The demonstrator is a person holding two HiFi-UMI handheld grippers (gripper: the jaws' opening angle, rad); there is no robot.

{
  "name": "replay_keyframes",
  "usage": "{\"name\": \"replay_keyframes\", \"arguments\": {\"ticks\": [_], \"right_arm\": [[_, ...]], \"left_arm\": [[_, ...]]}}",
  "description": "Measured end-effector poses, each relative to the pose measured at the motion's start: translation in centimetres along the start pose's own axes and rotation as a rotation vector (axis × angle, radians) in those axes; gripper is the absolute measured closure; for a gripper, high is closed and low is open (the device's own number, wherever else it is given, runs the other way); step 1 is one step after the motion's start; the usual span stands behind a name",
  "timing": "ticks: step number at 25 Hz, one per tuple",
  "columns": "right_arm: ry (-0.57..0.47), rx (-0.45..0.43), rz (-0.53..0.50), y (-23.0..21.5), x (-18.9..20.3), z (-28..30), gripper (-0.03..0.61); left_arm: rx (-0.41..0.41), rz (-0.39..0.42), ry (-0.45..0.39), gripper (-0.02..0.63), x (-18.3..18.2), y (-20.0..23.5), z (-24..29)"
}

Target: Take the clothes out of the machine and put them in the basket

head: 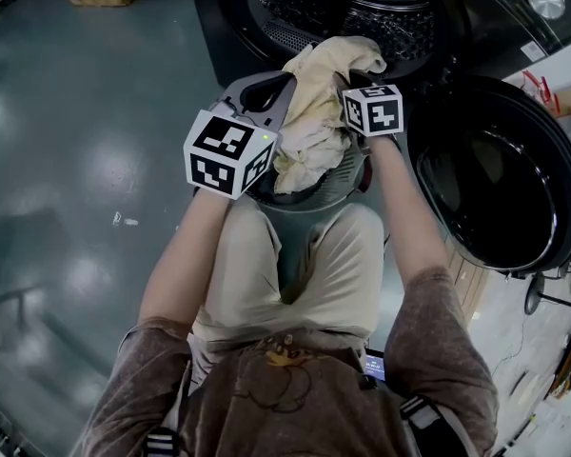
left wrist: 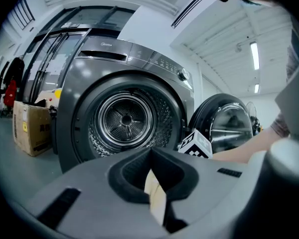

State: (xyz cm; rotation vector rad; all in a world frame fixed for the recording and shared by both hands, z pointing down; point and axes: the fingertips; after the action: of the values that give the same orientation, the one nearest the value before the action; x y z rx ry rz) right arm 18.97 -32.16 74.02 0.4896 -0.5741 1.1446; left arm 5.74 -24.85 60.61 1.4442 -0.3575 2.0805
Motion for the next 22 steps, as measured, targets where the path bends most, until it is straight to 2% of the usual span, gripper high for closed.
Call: {"name": "replay_keyframes", "arguments": {"ticks": [9,13,17,22], "right_arm": [[0.001,-0.155,-0.099,6.4,2.1,-2.6,0.545],[0.048,-0.233,-0.137,9.8,4.6,-2.6,0.545],[0.091,-0.28,-0.145,12.2,6.8,-2.3,0.545],[0.181,-0.34,-0.203,15.4,9.7,-0.7,0.545]], "left_arm": [[-0.022,0.005,-0.004,0.611,-0.3,-0.3,-0.4],[-0.029,0.005,-0.004,0.611,-0.3,-0.4,-0.7],[-0.032,0.004,-0.007,0.611,-0.3,-0.4,-0.9],[-0.041,0.003,-0.013,0.611,-0.4,-0.3,-1.1]]}}
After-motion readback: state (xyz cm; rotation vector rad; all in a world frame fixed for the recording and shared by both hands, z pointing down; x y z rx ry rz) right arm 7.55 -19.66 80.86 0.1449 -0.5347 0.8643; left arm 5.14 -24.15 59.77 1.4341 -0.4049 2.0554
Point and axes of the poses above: the fingertips, and each gripper's own axes: z forward along the fingers, y to its left, x out of its underside, and after that the axes turned 14 degrees about y, right-handed
